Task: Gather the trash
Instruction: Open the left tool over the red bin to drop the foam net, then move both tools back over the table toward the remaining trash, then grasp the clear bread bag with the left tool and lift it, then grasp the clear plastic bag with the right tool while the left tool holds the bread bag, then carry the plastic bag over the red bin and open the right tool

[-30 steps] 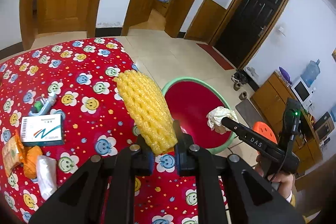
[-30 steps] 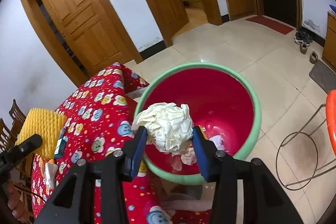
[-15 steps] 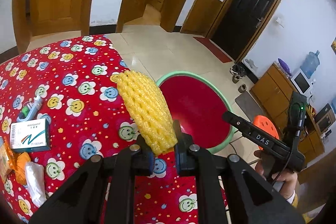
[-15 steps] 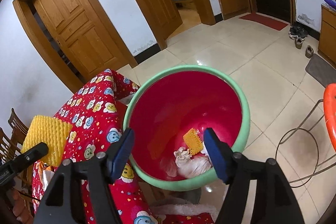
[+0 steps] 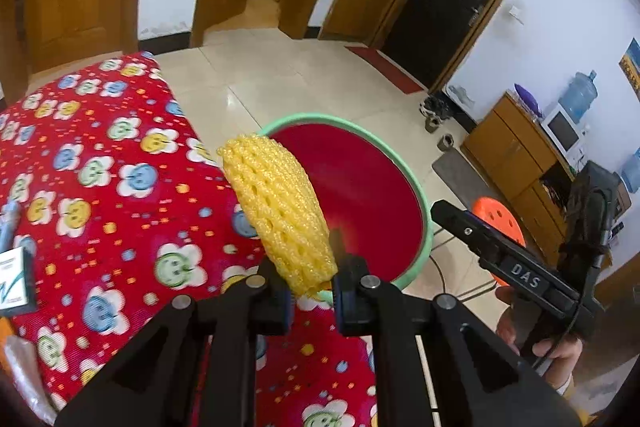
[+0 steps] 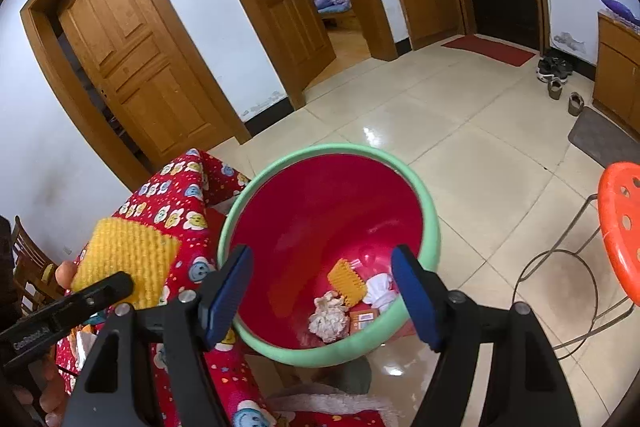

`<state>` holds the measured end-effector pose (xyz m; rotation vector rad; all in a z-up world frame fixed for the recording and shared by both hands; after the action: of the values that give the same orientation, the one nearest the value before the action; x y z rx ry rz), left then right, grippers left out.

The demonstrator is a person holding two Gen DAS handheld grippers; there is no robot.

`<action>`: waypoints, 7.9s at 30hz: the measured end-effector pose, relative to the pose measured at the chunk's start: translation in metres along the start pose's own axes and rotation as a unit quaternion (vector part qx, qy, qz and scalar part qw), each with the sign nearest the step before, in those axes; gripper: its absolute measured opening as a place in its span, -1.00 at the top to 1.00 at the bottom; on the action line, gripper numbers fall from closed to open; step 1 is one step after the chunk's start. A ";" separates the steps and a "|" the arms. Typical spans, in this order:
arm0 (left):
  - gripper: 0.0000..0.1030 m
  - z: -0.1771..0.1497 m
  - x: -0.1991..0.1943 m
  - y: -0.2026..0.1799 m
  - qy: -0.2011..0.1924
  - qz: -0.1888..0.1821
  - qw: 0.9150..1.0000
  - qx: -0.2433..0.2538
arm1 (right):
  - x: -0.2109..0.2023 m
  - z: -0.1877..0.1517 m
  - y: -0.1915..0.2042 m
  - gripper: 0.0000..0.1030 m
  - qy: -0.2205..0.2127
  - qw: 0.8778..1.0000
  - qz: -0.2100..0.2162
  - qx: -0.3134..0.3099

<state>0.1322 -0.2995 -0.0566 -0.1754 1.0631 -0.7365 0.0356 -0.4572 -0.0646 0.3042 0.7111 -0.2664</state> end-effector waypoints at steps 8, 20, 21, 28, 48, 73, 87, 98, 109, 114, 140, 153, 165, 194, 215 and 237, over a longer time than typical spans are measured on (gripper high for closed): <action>0.57 -0.001 0.032 -0.013 0.024 0.007 1.000 0.019 | 0.002 -0.003 -0.023 -0.44 0.003 1.000 -0.017 0.020; -0.34 0.006 0.023 0.001 -0.001 0.060 0.998 0.004 | 0.001 0.000 -0.032 -0.51 0.003 0.999 -0.026 0.027; -0.36 0.007 0.020 0.005 -0.005 0.071 0.997 0.004 | 0.000 0.000 -0.032 -0.53 0.003 0.999 -0.026 0.027; -0.46 0.008 -0.002 0.023 -0.034 0.110 0.993 -0.006 | 0.000 -0.002 -0.019 -0.71 0.007 1.000 -0.019 0.024; -0.47 -0.004 -0.111 0.111 -0.108 0.175 0.974 -0.094 | -0.013 0.002 0.071 -0.97 -0.001 0.999 0.033 -0.039; -0.47 -0.048 -0.180 0.268 -0.103 0.311 0.935 -0.135 | -0.005 -0.020 0.181 -0.98 0.024 0.990 0.096 -0.103; -0.47 -0.042 -0.150 0.293 -0.067 0.304 0.946 -0.089 | 0.004 -0.033 0.210 -0.98 0.046 0.987 0.095 -0.118; -0.47 -0.027 -0.138 0.311 -0.074 0.284 0.949 -0.112 | 0.012 -0.038 0.221 -0.98 0.060 0.985 0.095 -0.127; -0.01 -0.027 -0.135 0.316 -0.074 0.260 0.953 -0.140 | 0.017 -0.047 0.239 -0.98 0.070 0.981 0.109 -0.142; 0.03 -0.032 -0.147 0.312 -0.086 0.254 0.952 -0.150 | 0.016 -0.050 0.248 -0.98 0.072 0.979 0.117 -0.150; 0.03 -0.096 -0.235 0.319 -0.174 0.268 0.912 -0.257 | 0.030 -0.099 0.353 -0.85 0.110 0.947 0.185 -0.237; 0.03 -0.101 -0.236 0.319 -0.176 0.269 0.910 -0.261 | 0.042 -0.119 0.371 0.09 0.133 0.931 0.226 -0.254; 0.03 -0.095 -0.238 0.301 -0.185 0.259 0.915 -0.250 | 0.023 -0.113 0.365 0.39 0.108 0.928 0.237 -0.265; 0.03 -0.059 -0.208 0.213 -0.180 0.204 0.944 -0.189 | -0.014 -0.059 0.273 0.39 0.037 0.954 0.189 -0.229; 0.03 -0.023 -0.145 0.130 -0.136 0.145 0.974 -0.106 | -0.013 -0.024 0.158 0.39 0.012 0.983 0.102 -0.155; 0.03 -0.009 -0.082 0.071 -0.087 0.124 0.987 -0.047 | 0.015 -0.017 0.054 0.26 0.031 0.997 0.035 -0.068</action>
<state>0.1349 -0.1936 -0.0346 -0.1801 0.9331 -0.4381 0.0549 -0.4037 -0.0769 0.2068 0.7744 -0.1421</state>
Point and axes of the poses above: each gripper's, at about its wrist camera, not at the fingertips, and x roughly the way its jaws point, y to its left, z to its top, the point moved 7 cm from there along x, roughly the way its jaws point, and after that the axes turned 13 degrees about -x, right-handed, at the moved point
